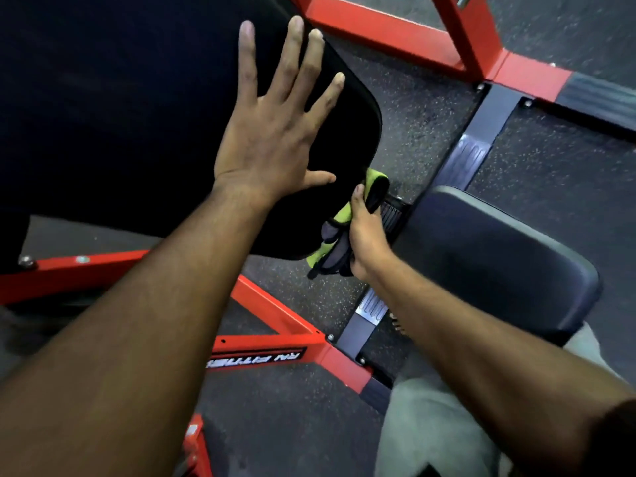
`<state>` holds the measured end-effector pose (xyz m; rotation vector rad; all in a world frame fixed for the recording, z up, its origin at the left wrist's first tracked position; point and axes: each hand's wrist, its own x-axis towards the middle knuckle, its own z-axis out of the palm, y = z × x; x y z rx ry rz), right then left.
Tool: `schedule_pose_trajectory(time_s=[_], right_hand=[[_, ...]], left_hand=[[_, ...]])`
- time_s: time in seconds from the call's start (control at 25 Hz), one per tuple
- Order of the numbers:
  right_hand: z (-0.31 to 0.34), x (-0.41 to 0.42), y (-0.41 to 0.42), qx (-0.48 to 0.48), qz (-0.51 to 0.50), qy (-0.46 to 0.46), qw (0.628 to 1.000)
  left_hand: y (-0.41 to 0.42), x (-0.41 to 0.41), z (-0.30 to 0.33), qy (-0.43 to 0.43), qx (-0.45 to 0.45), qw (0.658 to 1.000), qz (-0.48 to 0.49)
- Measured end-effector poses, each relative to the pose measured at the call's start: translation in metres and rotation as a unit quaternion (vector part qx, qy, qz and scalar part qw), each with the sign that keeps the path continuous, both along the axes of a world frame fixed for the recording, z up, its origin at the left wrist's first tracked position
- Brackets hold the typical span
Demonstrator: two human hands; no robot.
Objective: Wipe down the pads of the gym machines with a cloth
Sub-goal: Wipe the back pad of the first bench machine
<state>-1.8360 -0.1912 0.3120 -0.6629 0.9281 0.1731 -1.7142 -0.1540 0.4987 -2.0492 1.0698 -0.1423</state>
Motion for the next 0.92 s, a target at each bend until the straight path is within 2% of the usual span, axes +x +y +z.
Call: schedule_pose_trajectory(time_s=[0.04,0.08,0.12,0.16,0.2,0.24,0.28,0.32,0.36,0.4,0.44,0.48,0.52,0.6,0.72,0.84,0.92], right_hand=[[0.005,-0.003,-0.005,0.041,0.019,0.004,0.999],[0.012,-0.005,-0.012,0.077,0.047,0.015,0.996],[0.021,-0.004,-0.022,0.106,0.081,0.02,0.991],[0.026,-0.004,-0.032,0.13,0.104,0.019,0.986],[0.03,-0.002,-0.044,0.143,0.119,0.02,0.982],[0.032,0.002,-0.054,0.136,0.135,0.036,0.981],[0.035,0.005,-0.063,0.11,0.156,0.067,0.979],[0.037,0.007,-0.07,0.079,0.186,0.087,0.975],[0.032,0.008,-0.075,0.042,0.219,0.106,0.969],[0.031,0.008,-0.08,0.02,0.252,0.117,0.96],[0.031,0.007,-0.082,0.007,0.284,0.122,0.951],[0.03,0.008,-0.085,0.007,0.309,0.125,0.943],[0.032,0.01,-0.088,0.007,0.333,0.119,0.935],[0.031,0.014,-0.093,-0.003,0.377,0.099,0.921],[0.03,0.017,-0.104,-0.051,0.423,0.052,0.903],[0.037,0.017,-0.093,-0.071,0.412,0.032,0.908],[0.041,0.016,-0.077,-0.06,0.431,0.053,0.899]], left_hand=[[-0.002,-0.003,0.0,0.018,-0.037,0.999,0.024],[-0.004,-0.012,-0.004,0.036,-0.12,0.99,0.065],[-0.009,-0.027,-0.014,0.055,-0.257,0.957,0.12],[-0.014,-0.051,-0.033,0.061,-0.415,0.889,0.184],[-0.021,-0.082,-0.05,0.049,-0.562,0.781,0.268],[-0.03,-0.119,-0.067,0.024,-0.673,0.629,0.387],[-0.04,-0.151,-0.081,0.006,-0.734,0.438,0.519],[-0.048,-0.172,-0.096,0.0,-0.745,0.227,0.627],[-0.054,-0.182,-0.11,0.019,-0.718,0.02,0.695],[-0.056,-0.182,-0.124,0.075,-0.688,-0.153,0.705],[-0.058,-0.176,-0.136,0.132,-0.684,-0.265,0.667],[-0.059,-0.168,-0.146,0.159,-0.699,-0.322,0.618],[-0.06,-0.16,-0.155,0.158,-0.729,-0.354,0.565],[-0.063,-0.151,-0.17,0.114,-0.788,-0.379,0.473],[-0.064,-0.148,-0.171,0.07,-0.837,-0.394,0.373],[-0.056,-0.137,-0.171,0.02,-0.825,-0.437,0.357],[-0.038,-0.139,-0.158,-0.058,-0.827,-0.433,0.355]])
